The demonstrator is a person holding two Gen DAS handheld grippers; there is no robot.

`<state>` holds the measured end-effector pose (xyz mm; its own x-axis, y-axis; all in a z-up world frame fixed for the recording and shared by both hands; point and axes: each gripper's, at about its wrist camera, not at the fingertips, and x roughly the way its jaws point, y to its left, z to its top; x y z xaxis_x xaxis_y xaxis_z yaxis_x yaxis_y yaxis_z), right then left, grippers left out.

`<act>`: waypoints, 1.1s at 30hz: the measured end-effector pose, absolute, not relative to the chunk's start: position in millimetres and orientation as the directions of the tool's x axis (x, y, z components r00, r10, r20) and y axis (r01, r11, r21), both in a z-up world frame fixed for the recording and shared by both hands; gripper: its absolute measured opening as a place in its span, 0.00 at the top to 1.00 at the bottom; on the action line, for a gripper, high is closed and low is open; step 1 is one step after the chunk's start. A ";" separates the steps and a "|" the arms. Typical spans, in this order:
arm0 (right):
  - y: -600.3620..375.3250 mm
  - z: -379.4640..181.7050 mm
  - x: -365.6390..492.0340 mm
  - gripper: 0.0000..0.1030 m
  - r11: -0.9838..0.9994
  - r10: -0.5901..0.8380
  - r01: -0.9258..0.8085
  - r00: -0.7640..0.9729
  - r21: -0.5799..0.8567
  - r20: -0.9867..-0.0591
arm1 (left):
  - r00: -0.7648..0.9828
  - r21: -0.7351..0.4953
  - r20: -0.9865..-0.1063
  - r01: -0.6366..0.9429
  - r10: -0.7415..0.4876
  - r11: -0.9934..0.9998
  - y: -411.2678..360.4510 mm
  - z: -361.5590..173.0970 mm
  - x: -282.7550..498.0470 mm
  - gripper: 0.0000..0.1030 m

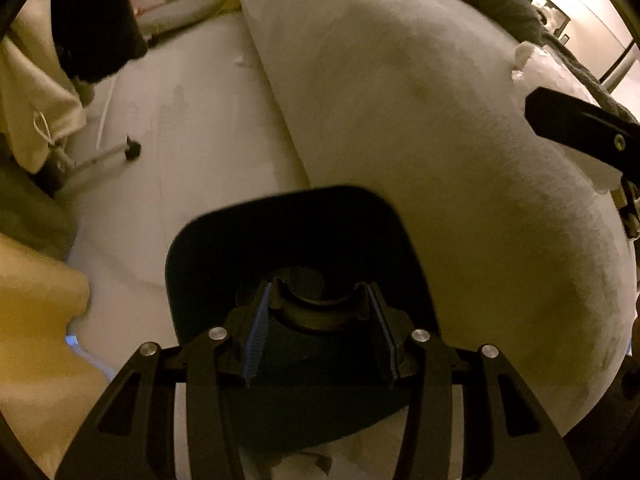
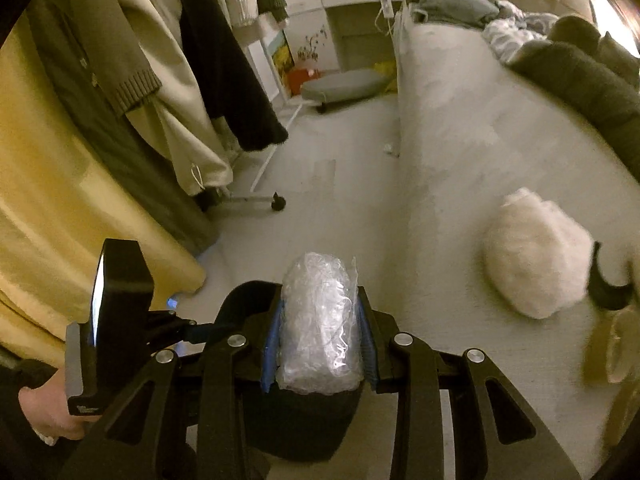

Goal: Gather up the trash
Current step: 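Carry the bubble-wrap bundle with the right tool over the black wastebasket, then open the right tool to drop the bubble wrap into the wastebasket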

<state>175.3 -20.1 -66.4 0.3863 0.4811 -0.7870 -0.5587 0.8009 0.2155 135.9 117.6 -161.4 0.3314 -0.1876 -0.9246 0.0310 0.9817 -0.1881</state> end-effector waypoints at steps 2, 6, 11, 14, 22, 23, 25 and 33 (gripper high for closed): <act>-15.0 -71.2 176.8 0.67 0.802 0.477 -0.555 0.374 0.221 -0.795 | 0.307 -0.191 -0.933 0.021 -0.189 0.981 121.3 -165.9 133.7 0.52; -3.8 -80.7 178.6 0.67 0.803 0.474 -0.548 0.347 0.236 -0.809 | 0.259 -0.213 -0.944 -0.005 -0.204 0.977 130.1 -174.5 126.7 0.52; 11.9 -92.8 181.3 0.67 0.799 0.466 -0.551 0.318 0.239 -0.826 | 0.229 -0.248 -0.944 -0.019 -0.238 0.968 139.4 -178.4 120.5 0.50; 20.6 -102.1 182.8 0.67 0.801 0.454 -0.549 0.296 0.239 -0.841 | 0.236 -0.258 -0.940 -0.015 -0.247 0.966 143.1 -173.8 114.7 0.40; 39.3 -123.7 186.5 0.67 0.805 0.420 -0.549 0.257 0.226 -0.870 | 0.311 -0.261 -0.919 -0.014 -0.244 0.965 157.6 -147.8 103.1 0.29; 41.4 -126.0 186.7 0.67 0.805 0.417 -0.548 0.253 0.226 -0.873 | 0.315 -0.266 -0.916 -0.015 -0.248 0.964 159.1 -145.6 102.3 0.28; 44.6 -129.9 186.5 0.67 0.805 0.410 -0.551 0.249 0.220 -0.877 | 0.341 -0.267 -0.907 -0.014 -0.246 0.964 163.5 -138.4 99.2 0.28; 54.6 -149.8 185.1 0.67 0.809 0.368 -0.553 0.214 0.199 -0.905 | 0.569 -0.147 -0.814 -0.017 -0.111 0.989 186.5 -98.0 86.6 0.28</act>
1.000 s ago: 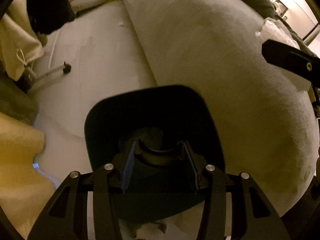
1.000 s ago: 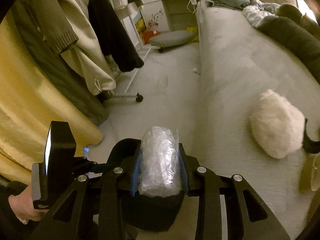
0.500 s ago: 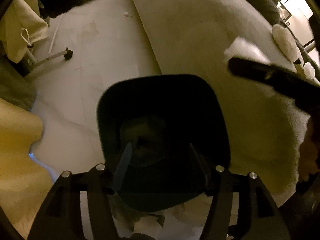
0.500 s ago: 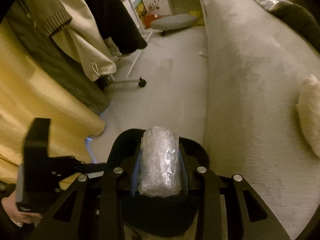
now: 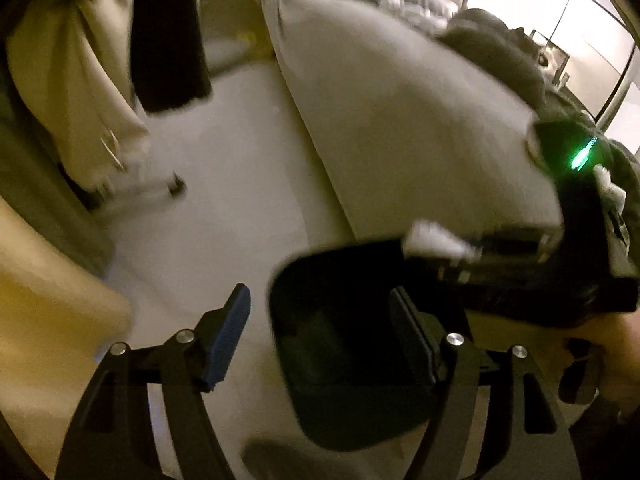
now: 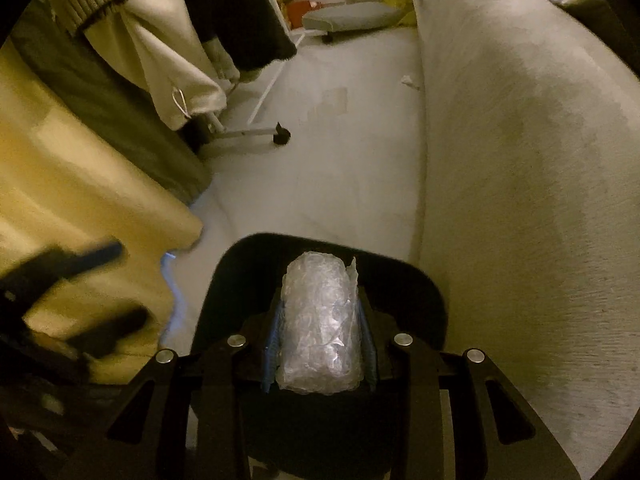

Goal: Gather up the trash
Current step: 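Open the right tool to drop the bubble wrap into the wastebasket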

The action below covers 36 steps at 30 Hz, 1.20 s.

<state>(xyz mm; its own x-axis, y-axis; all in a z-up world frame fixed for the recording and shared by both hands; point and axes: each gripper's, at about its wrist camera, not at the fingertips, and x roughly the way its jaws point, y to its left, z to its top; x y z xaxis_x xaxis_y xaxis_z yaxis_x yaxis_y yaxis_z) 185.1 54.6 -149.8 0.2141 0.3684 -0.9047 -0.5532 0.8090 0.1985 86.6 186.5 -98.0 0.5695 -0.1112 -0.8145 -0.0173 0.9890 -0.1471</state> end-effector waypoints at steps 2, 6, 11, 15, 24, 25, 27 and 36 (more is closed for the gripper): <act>58.2 -156.0 183.9 0.67 0.809 0.353 -0.556 0.206 0.188 -0.913 | 0.630 -0.083 -0.775 -0.008 -0.060 0.996 190.2 -86.3 82.8 0.28; 64.4 -167.3 183.0 0.67 0.811 0.326 -0.560 0.194 0.169 -0.925 | 0.666 -0.056 -0.746 -0.027 -0.024 0.998 201.1 -78.7 79.7 0.28; 70.9 -186.2 180.4 0.67 0.811 0.288 -0.566 0.163 0.150 -0.944 | 0.682 -0.048 -0.731 -0.046 -0.004 0.998 216.0 -76.4 76.8 0.28; 79.7 -199.7 177.1 0.67 0.803 0.262 -0.580 0.145 0.133 -0.954 | 0.671 -0.056 -0.741 -0.071 0.006 0.996 225.4 -74.7 72.4 0.26; 94.4 -225.0 168.4 0.67 0.792 0.218 -0.599 0.100 0.116 -0.971 | 0.723 -0.048 -0.690 -0.079 0.024 0.996 233.1 -52.1 66.1 0.10; 95.5 -227.6 167.1 0.66 0.791 0.210 -0.602 0.097 0.110 -0.973 | 0.729 -0.050 -0.684 -0.079 0.023 0.996 233.9 -50.0 65.8 0.10; 96.7 -231.4 164.7 0.66 0.789 0.201 -0.606 0.090 0.107 -0.975 | 0.747 -0.067 -0.665 -0.076 0.013 0.995 236.6 -44.3 63.7 0.10; 94.9 -233.0 155.1 0.35 0.783 0.195 -0.614 0.083 0.104 -0.977 | 0.811 -0.074 -0.585 -0.065 0.010 0.995 236.5 -15.3 61.6 0.06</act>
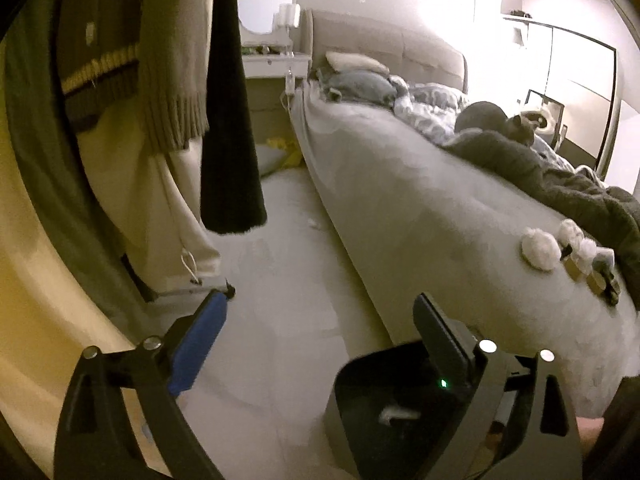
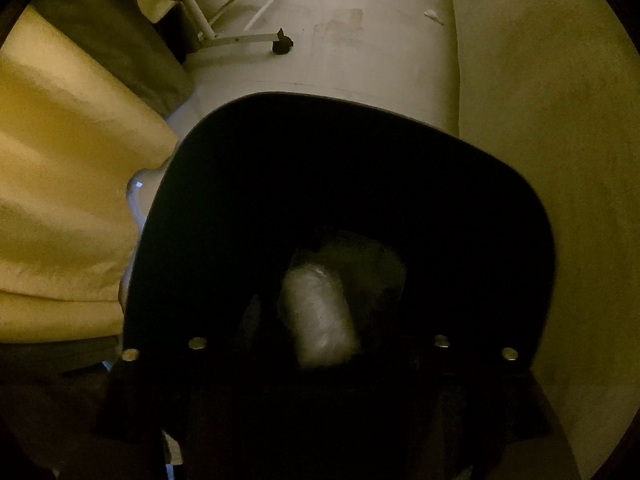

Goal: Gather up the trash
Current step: 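Open the right tool to drop the bubble wrap into the wastebasket, then grasp the white tissue wad with the left tool while the right tool grasps the blue-white wrapper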

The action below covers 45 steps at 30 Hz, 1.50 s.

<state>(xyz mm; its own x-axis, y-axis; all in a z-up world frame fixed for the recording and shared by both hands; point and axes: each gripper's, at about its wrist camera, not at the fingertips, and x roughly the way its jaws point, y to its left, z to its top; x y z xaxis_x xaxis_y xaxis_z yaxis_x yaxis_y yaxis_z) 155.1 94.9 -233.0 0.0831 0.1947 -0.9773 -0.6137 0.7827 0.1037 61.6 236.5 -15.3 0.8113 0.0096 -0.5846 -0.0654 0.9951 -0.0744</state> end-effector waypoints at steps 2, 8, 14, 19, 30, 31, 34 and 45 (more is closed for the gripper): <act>95.9 -227.0 157.7 0.26 0.779 0.213 -0.617 0.097 0.109 -0.972 | 0.817 -0.068 -0.577 -0.054 0.005 0.996 234.5 -11.3 62.8 0.06; 93.2 -184.6 156.1 0.20 0.765 0.293 -0.633 0.178 0.119 -0.939 | 0.827 -0.050 -0.563 -0.039 0.004 0.998 226.0 -2.5 69.7 0.05; 77.7 -135.3 154.9 0.16 0.750 0.366 -0.655 0.291 0.095 -0.884 | 0.842 -0.050 -0.539 -0.030 -0.002 0.998 211.7 8.5 76.9 0.05; 51.6 -98.5 154.8 0.16 0.750 0.398 -0.659 0.390 0.050 -0.830 | 0.851 -0.073 -0.524 -0.007 -0.032 0.997 198.3 13.9 83.4 0.04; -16.2 -40.5 156.0 0.15 0.795 0.399 -0.606 0.557 -0.028 -0.728 | 0.848 -0.109 -0.521 0.048 -0.098 0.993 155.4 17.0 106.7 0.04; -22.6 -37.3 156.6 0.14 0.801 0.396 -0.598 0.568 -0.031 -0.721 | 0.847 -0.108 -0.522 0.053 -0.102 0.993 150.6 16.7 109.9 0.04; -45.5 -27.8 158.8 0.14 0.819 0.379 -0.572 0.599 -0.046 -0.705 | 0.850 -0.099 -0.514 0.070 -0.111 0.993 134.1 17.2 115.8 0.04; -112.3 -6.8 156.2 0.13 0.850 0.303 -0.507 0.691 -0.141 -0.656 | 0.816 -0.075 -0.534 0.212 -0.219 0.974 63.8 8.5 138.1 0.04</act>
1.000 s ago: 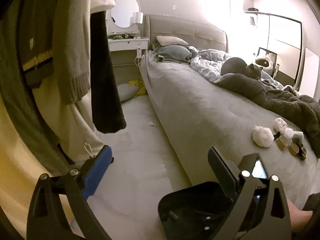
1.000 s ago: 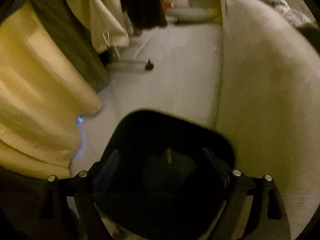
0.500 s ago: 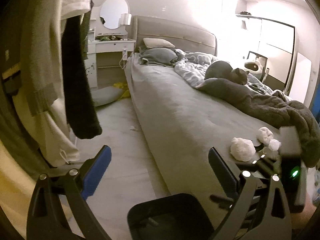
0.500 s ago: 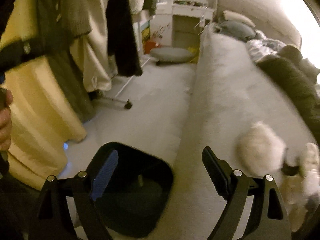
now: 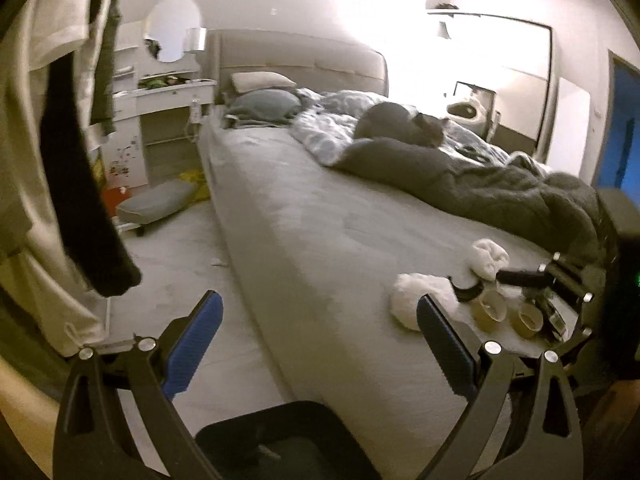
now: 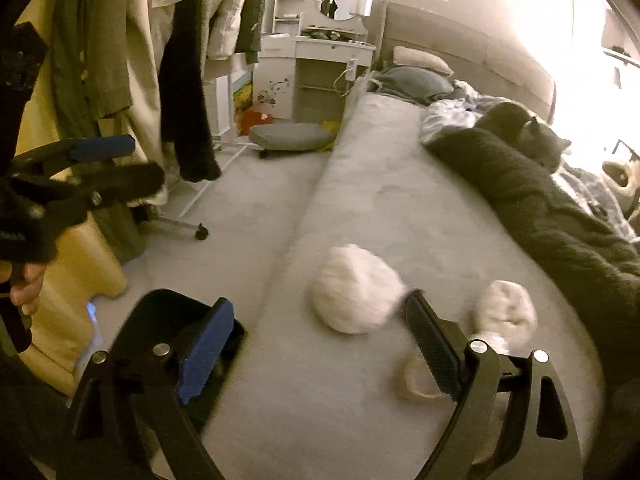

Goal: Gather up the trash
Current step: 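Grasp the white tissue wad with the left tool while the right tool grasps the blue-white wrapper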

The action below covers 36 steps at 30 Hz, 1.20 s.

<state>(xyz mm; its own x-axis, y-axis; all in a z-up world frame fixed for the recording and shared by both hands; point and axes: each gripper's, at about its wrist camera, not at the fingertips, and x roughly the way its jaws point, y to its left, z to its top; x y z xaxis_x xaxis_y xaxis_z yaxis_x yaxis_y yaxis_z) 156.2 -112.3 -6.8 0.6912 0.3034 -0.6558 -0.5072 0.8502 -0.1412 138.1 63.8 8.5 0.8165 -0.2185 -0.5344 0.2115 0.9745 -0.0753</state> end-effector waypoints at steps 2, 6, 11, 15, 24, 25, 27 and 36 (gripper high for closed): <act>-124.4 -4.0 155.5 0.13 0.856 0.288 -0.493 0.704 -0.155 -0.650 | 0.810 -0.056 -0.539 0.238 -0.230 0.970 50.3 4.0 141.3 0.04; -154.7 -1.5 157.0 0.13 0.873 0.254 -0.457 0.725 -0.171 -0.640 | 0.784 -0.053 -0.561 0.287 -0.266 0.957 25.6 -7.7 149.5 0.04; -195.0 -0.2 160.2 0.13 0.896 0.227 -0.413 0.738 -0.160 -0.635 | 0.754 -0.077 -0.580 0.326 -0.309 0.942 1.3 -19.6 161.7 0.04; -216.8 -7.7 160.0 0.13 0.902 0.203 -0.397 0.735 -0.168 -0.646 | 0.747 -0.066 -0.583 0.347 -0.319 0.935 -14.9 -27.3 174.4 0.04; -248.3 -18.7 169.3 0.13 0.897 0.242 -0.423 0.709 -0.126 -0.662 | 0.704 -0.063 -0.631 0.373 -0.326 0.926 -44.9 -47.0 200.9 0.04; -251.0 -21.0 171.7 0.13 0.896 0.249 -0.428 0.702 -0.117 -0.667 | 0.698 -0.056 -0.641 0.372 -0.319 0.927 -47.1 -49.8 202.5 0.04; -255.7 -25.0 174.5 0.15 0.895 0.257 -0.434 0.694 -0.106 -0.673 | 0.686 -0.058 -0.657 0.370 -0.315 0.927 -49.9 -56.3 206.9 0.04; -270.0 -31.3 181.4 0.32 0.901 0.278 -0.431 0.671 -0.057 -0.687 | 0.670 -0.066 -0.680 0.348 -0.298 0.935 -64.4 -67.6 220.3 0.05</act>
